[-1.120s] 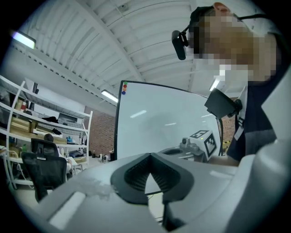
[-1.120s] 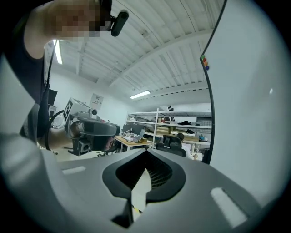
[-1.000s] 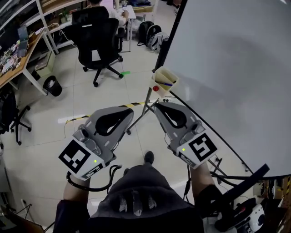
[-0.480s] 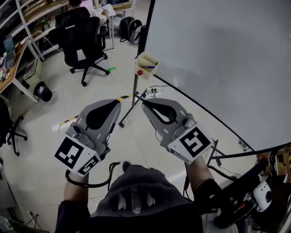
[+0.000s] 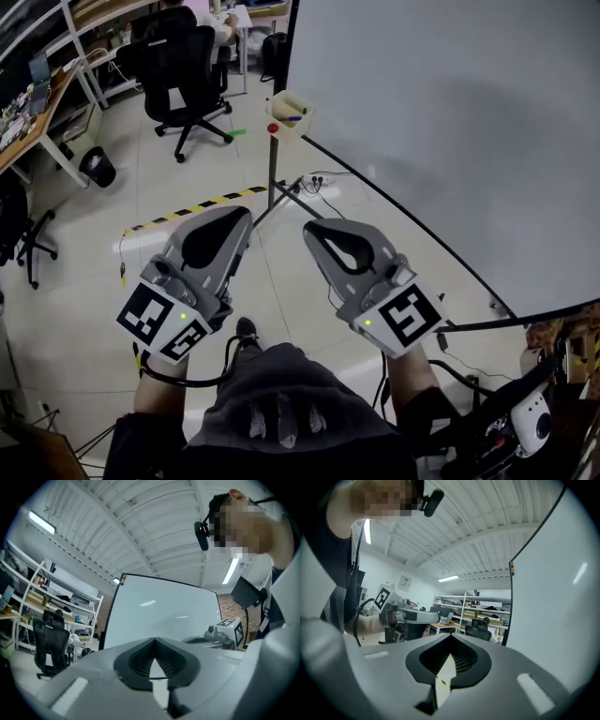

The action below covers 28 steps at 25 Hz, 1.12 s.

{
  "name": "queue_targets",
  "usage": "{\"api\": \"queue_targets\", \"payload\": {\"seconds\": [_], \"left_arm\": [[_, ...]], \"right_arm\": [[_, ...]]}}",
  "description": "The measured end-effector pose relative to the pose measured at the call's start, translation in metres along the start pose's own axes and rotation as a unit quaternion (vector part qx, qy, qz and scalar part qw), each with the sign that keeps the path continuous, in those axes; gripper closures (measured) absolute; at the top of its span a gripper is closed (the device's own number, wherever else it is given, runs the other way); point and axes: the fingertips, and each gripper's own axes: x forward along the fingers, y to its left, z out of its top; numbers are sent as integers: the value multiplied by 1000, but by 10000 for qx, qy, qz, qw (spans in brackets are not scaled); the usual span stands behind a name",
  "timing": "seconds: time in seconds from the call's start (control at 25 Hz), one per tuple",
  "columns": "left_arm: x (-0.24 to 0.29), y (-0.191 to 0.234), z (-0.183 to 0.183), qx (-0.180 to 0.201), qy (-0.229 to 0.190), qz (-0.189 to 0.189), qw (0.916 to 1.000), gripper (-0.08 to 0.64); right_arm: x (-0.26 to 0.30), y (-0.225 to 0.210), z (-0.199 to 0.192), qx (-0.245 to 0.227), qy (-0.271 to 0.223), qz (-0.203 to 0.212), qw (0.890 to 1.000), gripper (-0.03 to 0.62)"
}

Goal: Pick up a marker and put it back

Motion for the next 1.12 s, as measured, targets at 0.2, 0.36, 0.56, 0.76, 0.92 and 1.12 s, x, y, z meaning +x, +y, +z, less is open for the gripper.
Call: {"api": "queue_targets", "payload": {"seconds": [0.2,0.36,0.56,0.76,0.92,1.12], "left_arm": [[3,-62,-5,14,55,-111,9999,554],[-5,-83,-1,153,112,20,9998,554],[-23,-95,3,372,150,89,9992,554],[-48,-102,5,433,166,44,9989,554],[-77,-102,5,380,180,31,9991,554],[-128,-109,2,276,169,-37,9995,554]], "right_arm": [[-49,6,-7,146,-7,108,9998,591],[-64,14,-6,189,-63,289,9994,591],[-69,31,-1,185,-113,320,9993,591],[-71,53,3,162,-68,278,9995,591],[-70,73,0,140,81,144,9998,591],[-72,125,5,91,141,73,9998,591]]}}
